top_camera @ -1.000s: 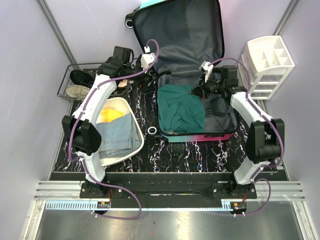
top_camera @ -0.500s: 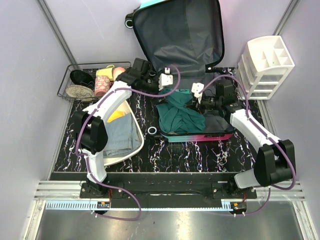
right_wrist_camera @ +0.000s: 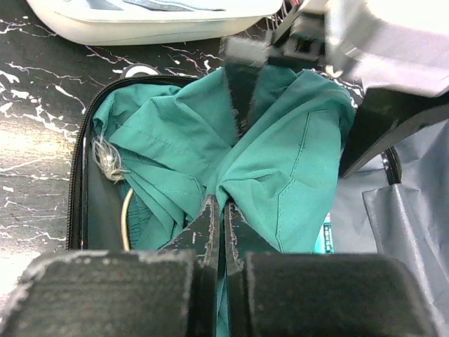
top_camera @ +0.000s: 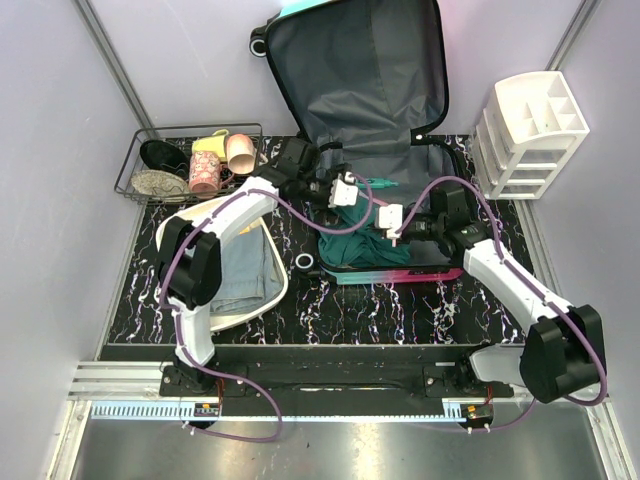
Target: Open, take out, and arrange the luggage
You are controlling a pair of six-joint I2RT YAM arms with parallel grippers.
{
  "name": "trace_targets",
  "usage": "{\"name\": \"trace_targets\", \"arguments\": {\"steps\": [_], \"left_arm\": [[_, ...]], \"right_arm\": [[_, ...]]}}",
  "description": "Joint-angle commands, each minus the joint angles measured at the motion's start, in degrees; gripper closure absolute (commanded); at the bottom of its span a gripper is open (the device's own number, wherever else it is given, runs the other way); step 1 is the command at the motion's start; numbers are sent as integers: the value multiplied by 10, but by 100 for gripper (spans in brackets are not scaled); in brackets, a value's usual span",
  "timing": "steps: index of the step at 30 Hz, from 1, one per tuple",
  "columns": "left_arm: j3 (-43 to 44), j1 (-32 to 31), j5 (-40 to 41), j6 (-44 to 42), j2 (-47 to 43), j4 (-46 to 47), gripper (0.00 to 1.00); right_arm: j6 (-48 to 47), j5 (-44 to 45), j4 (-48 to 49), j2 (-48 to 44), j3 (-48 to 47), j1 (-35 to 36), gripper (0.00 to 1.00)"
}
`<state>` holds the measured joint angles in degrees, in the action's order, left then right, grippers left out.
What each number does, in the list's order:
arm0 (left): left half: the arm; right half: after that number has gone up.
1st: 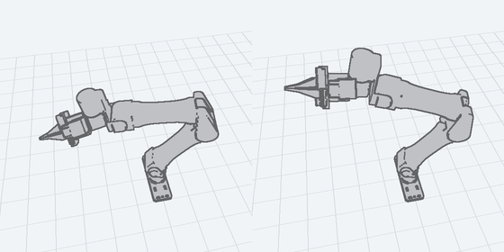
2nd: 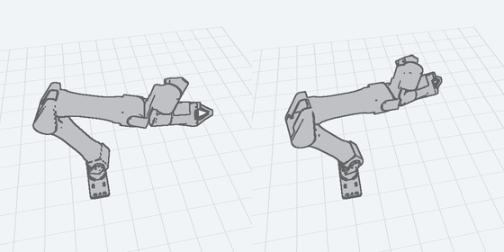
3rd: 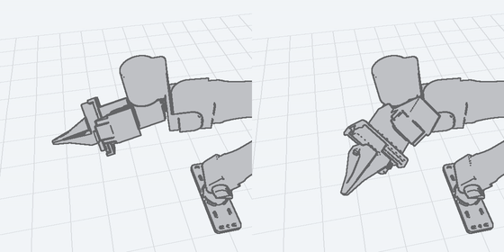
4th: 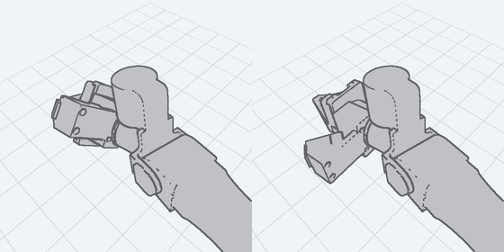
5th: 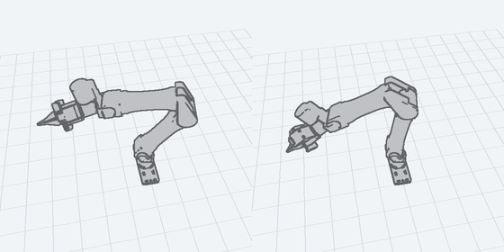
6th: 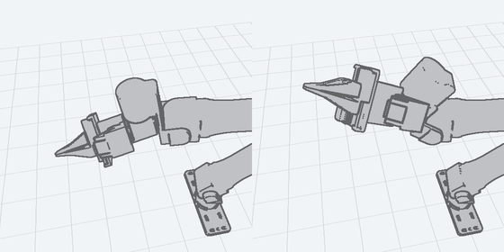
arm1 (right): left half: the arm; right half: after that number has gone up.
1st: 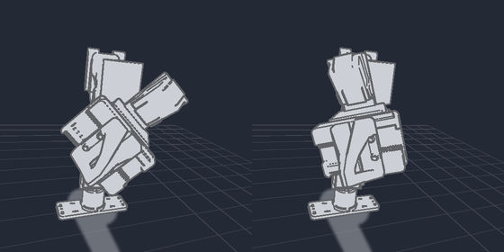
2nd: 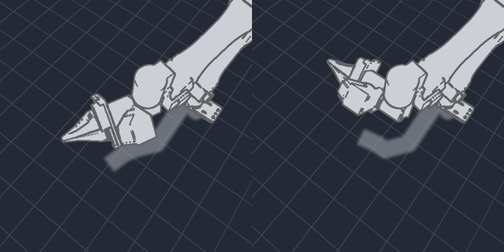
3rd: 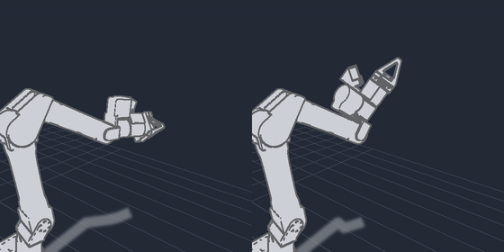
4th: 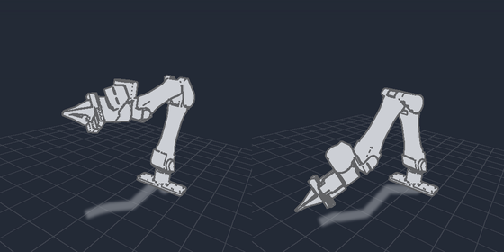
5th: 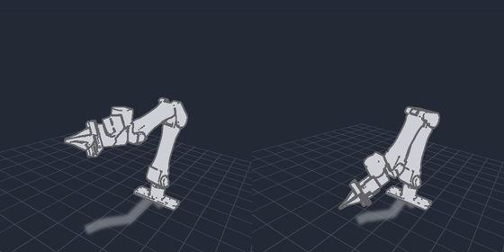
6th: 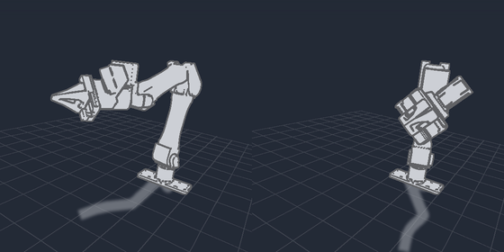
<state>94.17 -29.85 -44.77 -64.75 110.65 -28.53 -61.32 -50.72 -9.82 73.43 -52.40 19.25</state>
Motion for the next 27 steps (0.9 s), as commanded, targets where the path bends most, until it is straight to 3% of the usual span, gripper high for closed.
{"name": "trace_targets", "arguments": {"steps": [1,3,6,7,9,10,11,12,13,15,16,24,27], "left_arm": [[-31,-26,-20,-63,-5,23,1],[-27,-30,-18,-64,4,13,1],[28,-30,-12,-49,25,-45,18],[47,-30,-11,-31,29,-77,42],[88,-28,-12,-11,24,-102,60],[98,-28,-13,22,17,-109,69],[108,-28,-16,39,-2,-110,90],[112,-28,-14,58,-13,-109,99],[115,-29,-7,100,-24,-102,100],[130,-30,25,152,-52,-102,100],[138,-30,39,199,-60,-108,100],[189,-29,138,262,-160,-245,100],[181,-29,147,269,-219,-288,100]], "right_arm": [[-58,-34,-8,-29,5,10,100],[-61,-34,-5,-36,7,11,100],[-61,-27,8,-53,15,11,100],[-63,-18,15,-57,21,10,100],[-45,3,31,-73,32,10,95],[-29,39,69,-78,43,10,89],[-7,62,89,-83,48,10,75],[53,90,116,-93,49,10,66],[85,149,141,-99,46,10,51],[164,201,145,-109,34,6,6],[187,234,141,-115,25,4,2],[326,328,143,-183,-5,0,0],[329,354,144,-195,-18,-1,0]]}}
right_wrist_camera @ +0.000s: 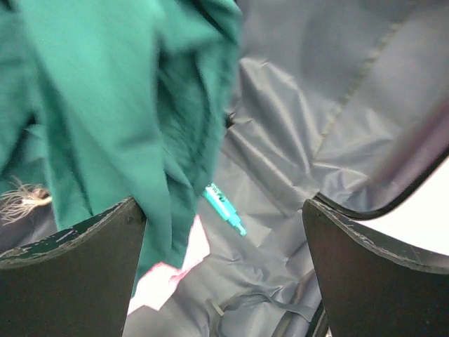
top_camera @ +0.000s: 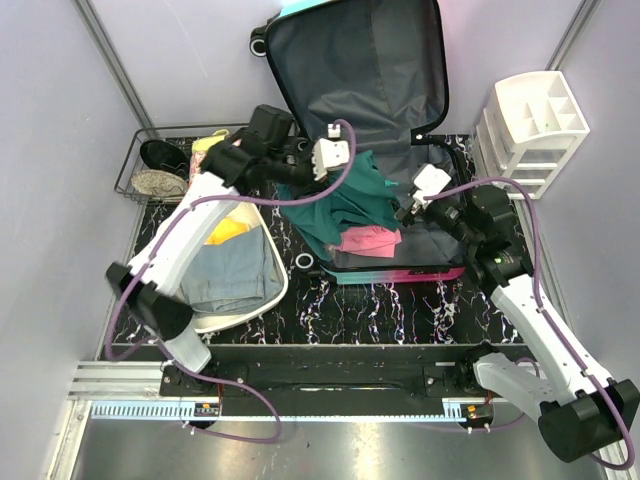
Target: Open, take out, and arrange the luggage
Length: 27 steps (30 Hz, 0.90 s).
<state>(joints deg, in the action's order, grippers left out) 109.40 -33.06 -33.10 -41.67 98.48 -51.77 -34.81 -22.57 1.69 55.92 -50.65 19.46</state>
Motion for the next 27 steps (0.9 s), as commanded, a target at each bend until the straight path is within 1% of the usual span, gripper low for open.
{"name": "trace_targets", "arguments": {"steps": [1,2,3,4,6,7,9,10,12,13,15,16,17,19,20,22,23,24,25,26,27], "left_arm": [[26,3,35,36,-114,-76,100],[20,2,44,36,-148,-85,100],[16,3,48,38,-164,-96,100],[15,3,51,38,-178,-128,100],[2,3,63,45,-225,-157,100],[-15,2,64,39,-242,-194,100],[-34,2,70,27,-295,-229,100],[-56,4,76,18,-310,-260,100],[-83,3,101,19,-360,-285,100],[-120,4,110,31,-376,-299,100],[-162,4,137,44,-423,-302,100],[-210,5,146,55,-439,-293,100],[-233,8,171,58,-465,-286,100],[-298,17,193,49,-483,-262,100],[-316,35,208,41,-493,-251,100],[-345,70,198,5,-491,-223,100],[-351,117,185,-6,-475,-214,100],[-356,145,180,-19,-460,-206,100],[-356,178,163,-61,-424,-202,100],[-353,255,119,-82,-405,-197,100],[-346,291,95,-99,-384,-191,100]], "right_arm": [[63,81,29,-21,-38,-4,0],[60,84,28,-24,-40,-4,0],[58,88,24,-26,-39,-4,0],[56,93,22,-26,-39,-3,0],[53,94,16,-27,-39,-3,0],[53,89,12,-28,-39,-4,0],[56,82,3,-31,-39,-4,0],[57,71,0,-30,-39,-4,0],[62,63,-12,-30,-41,-4,0],[62,53,-14,-28,-43,-4,0],[66,46,-13,-25,-41,-3,0],[67,38,-14,-24,-40,-4,0],[69,32,-30,-20,-40,-4,0],[76,24,-33,-16,-44,-3,0],[81,20,-35,-11,-45,-4,0],[84,12,-48,-5,-52,-4,0],[86,12,-50,0,-56,-4,1],[86,11,-53,1,-58,-4,0],[87,11,-57,3,-62,-4,0],[88,11,-60,6,-65,-3,0],[88,12,-63,7,-67,-4,0]]}}
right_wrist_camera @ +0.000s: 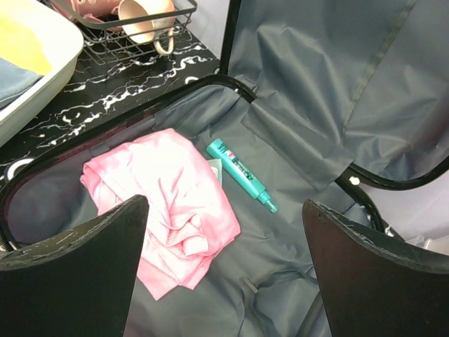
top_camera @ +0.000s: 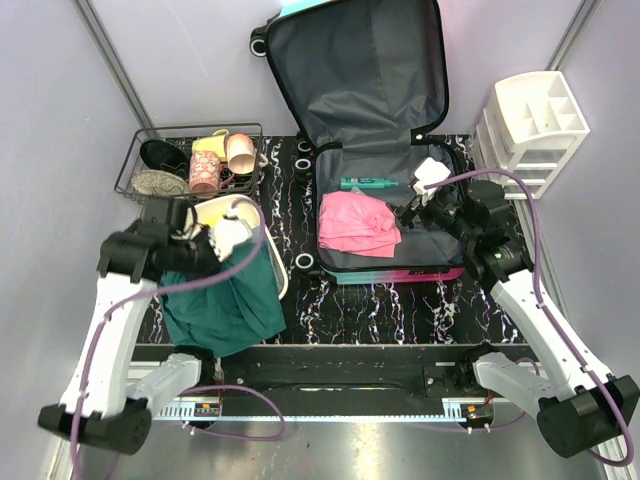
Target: Open, take out, and arrange the luggage
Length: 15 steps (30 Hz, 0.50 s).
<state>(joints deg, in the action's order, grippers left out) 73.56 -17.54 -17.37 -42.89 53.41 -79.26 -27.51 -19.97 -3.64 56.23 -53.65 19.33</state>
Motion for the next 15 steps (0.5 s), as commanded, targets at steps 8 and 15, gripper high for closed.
{"name": "trace_targets", "arguments": {"steps": [8,15], "left_arm": [[75,207,-117,-192,278,158,100],[124,233,-91,-189,429,215,90]], "right_arm": [[11,9,-29,2,-40,-3,0],[-5,19,-87,9,-51,-2,0]]}}
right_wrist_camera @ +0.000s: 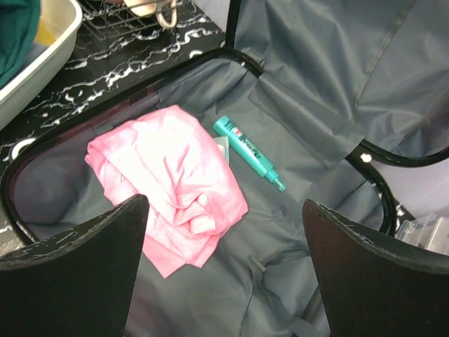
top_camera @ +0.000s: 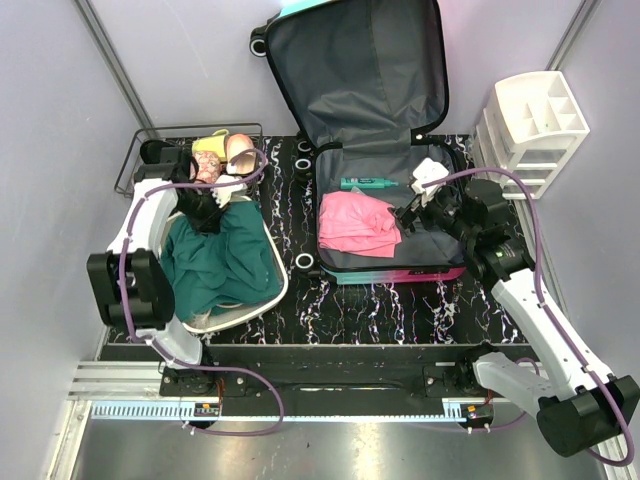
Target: Open, take out, and arrange the luggage
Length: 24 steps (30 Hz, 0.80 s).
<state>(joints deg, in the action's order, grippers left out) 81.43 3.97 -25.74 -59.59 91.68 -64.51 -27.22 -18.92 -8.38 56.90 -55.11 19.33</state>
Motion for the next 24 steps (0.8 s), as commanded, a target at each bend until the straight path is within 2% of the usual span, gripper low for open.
{"name": "trace_targets", "arguments": {"steps": [1,2,3,4,5,7,12,17,20,24], "left_arm": [[53,18,-1,-17,67,68,83],[57,18,5,-16,74,65,72],[64,19,3,-19,76,53,51],[66,23,-11,-21,73,46,42],[69,24,-21,-20,66,42,24],[75,29,-49,-8,34,39,1],[129,29,-92,57,-25,15,1],[145,27,-124,117,-71,11,1],[143,28,-128,147,-86,11,1],[117,28,-122,145,-118,10,1]], "right_arm": [[-11,-4,-54,7,-39,-3,0],[-19,-14,-72,21,-44,-3,0],[-21,-36,-114,30,-57,-3,0],[-27,-47,-137,53,-66,-3,0],[-34,-59,-159,65,-75,-2,0],[-55,-92,-210,109,-97,-3,0],[-105,-143,-230,214,-152,-3,2],[-179,-190,-232,342,-209,5,4],[-218,-183,-206,387,-214,20,3],[-255,-162,-195,434,-205,45,1]]}}
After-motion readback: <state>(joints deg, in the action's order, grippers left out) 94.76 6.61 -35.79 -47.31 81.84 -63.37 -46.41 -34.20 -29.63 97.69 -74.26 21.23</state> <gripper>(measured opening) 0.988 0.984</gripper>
